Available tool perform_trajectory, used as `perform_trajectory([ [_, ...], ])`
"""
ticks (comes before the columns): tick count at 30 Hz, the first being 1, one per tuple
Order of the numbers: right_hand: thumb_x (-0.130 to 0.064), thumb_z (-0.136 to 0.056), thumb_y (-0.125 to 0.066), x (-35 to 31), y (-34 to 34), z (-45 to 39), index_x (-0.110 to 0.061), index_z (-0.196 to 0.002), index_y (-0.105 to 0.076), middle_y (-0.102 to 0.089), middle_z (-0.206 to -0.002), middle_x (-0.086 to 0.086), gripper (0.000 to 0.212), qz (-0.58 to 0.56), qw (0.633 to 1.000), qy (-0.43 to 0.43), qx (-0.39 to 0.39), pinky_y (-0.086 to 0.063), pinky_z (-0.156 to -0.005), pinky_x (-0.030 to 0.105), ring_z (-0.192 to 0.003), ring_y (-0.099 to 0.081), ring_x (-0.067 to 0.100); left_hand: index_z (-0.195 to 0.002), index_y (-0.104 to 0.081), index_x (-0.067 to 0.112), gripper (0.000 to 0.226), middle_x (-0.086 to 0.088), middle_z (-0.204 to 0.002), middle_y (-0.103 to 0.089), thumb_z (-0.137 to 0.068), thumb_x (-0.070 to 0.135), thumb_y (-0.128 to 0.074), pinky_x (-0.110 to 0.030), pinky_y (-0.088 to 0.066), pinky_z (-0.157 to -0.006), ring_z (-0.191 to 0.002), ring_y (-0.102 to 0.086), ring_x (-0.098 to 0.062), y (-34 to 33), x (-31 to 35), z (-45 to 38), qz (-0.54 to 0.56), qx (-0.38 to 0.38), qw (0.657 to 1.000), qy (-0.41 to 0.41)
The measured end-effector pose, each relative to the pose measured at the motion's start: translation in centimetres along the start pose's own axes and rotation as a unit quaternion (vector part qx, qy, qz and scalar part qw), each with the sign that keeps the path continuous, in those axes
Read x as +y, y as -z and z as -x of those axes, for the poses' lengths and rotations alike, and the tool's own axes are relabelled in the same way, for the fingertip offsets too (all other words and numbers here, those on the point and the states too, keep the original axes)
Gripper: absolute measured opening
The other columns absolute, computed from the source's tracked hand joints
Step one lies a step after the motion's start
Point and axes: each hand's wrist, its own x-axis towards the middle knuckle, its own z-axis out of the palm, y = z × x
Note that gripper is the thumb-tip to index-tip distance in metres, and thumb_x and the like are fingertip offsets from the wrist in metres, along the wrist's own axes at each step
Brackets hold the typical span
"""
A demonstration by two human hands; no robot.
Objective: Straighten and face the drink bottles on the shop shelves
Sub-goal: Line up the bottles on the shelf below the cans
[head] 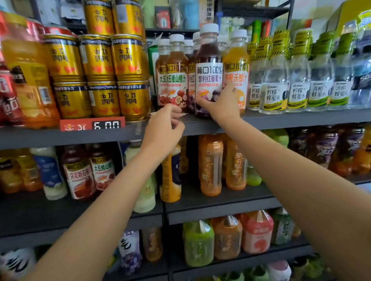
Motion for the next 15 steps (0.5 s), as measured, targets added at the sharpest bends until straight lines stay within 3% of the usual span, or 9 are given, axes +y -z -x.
perform_trajectory([
  [3,-0.021,-0.088,-0.060,1.4,0.3,5.7,0.001,-0.120,-0.046,-0.046,-0.122,0.017,0.041,-0.025,0.986,0.124,0.111,-0.034,-0.090,0.025,-0.112,-0.046,0.028,-0.113,-0.055,0.010,0.025,0.003,-0.104,-0.057,-0.089,0.005,-0.052,-0.017,-0.042,-0.082,-0.094,-0.055,-0.008,-0.1,-2.4,5.3,0.012,0.011,1.000,0.003],
  [6,-0.014,-0.085,-0.050,4.2,-0.6,12.2,-0.003,-0.103,-0.055,-0.048,-0.108,0.012,0.022,-0.031,0.978,0.186,0.087,-0.040,-0.080,0.033,-0.093,-0.050,0.021,-0.119,-0.050,0.008,0.029,0.002,-0.107,-0.049,-0.090,0.005,-0.052,-0.021,-0.040,-0.081,-0.097,-0.054,-0.015,-1.2,-7.3,13.9,-0.024,-0.132,0.978,0.160],
  [9,-0.006,-0.088,-0.053,6.4,-2.5,17.4,-0.004,-0.097,-0.058,-0.047,-0.101,0.003,0.011,-0.010,0.982,0.185,-0.047,-0.035,-0.075,0.024,-0.083,-0.045,0.011,-0.115,-0.048,0.003,0.026,-0.009,-0.101,-0.050,-0.089,0.004,-0.052,-0.029,-0.042,-0.082,-0.099,-0.054,-0.027,-1.2,-12.9,22.5,-0.043,-0.221,0.915,0.334],
  [11,-0.006,-0.089,-0.055,7.6,-4.5,20.2,-0.003,-0.098,-0.059,-0.053,-0.100,0.010,0.011,0.023,0.970,0.171,-0.170,-0.039,-0.075,0.027,-0.085,-0.052,0.020,-0.114,-0.048,0.001,0.024,-0.020,-0.109,-0.054,-0.090,0.003,-0.051,-0.029,-0.040,-0.081,-0.107,-0.053,-0.032,0.2,-15.0,25.9,-0.040,-0.222,0.888,0.401],
  [13,-0.006,-0.087,-0.058,8.4,-6.7,22.6,-0.001,-0.104,-0.059,-0.054,-0.104,0.015,0.018,0.057,0.949,0.143,-0.277,-0.041,-0.080,0.029,-0.094,-0.056,0.029,-0.124,-0.045,0.003,0.032,-0.012,-0.116,-0.053,-0.093,0.008,-0.051,-0.025,-0.037,-0.078,-0.110,-0.051,-0.027,2.2,-16.2,27.6,-0.076,-0.226,0.874,0.424],
  [15,-0.009,-0.087,-0.061,8.9,-8.7,24.9,0.000,-0.111,-0.058,-0.053,-0.111,0.018,0.026,0.085,0.922,0.104,-0.364,-0.036,-0.079,0.022,-0.100,-0.056,0.031,-0.123,-0.046,0.004,0.031,-0.007,-0.111,-0.053,-0.093,0.013,-0.051,-0.027,-0.039,-0.079,-0.106,-0.053,-0.024,4.2,-17.5,28.3,-0.102,-0.223,0.876,0.415],
])
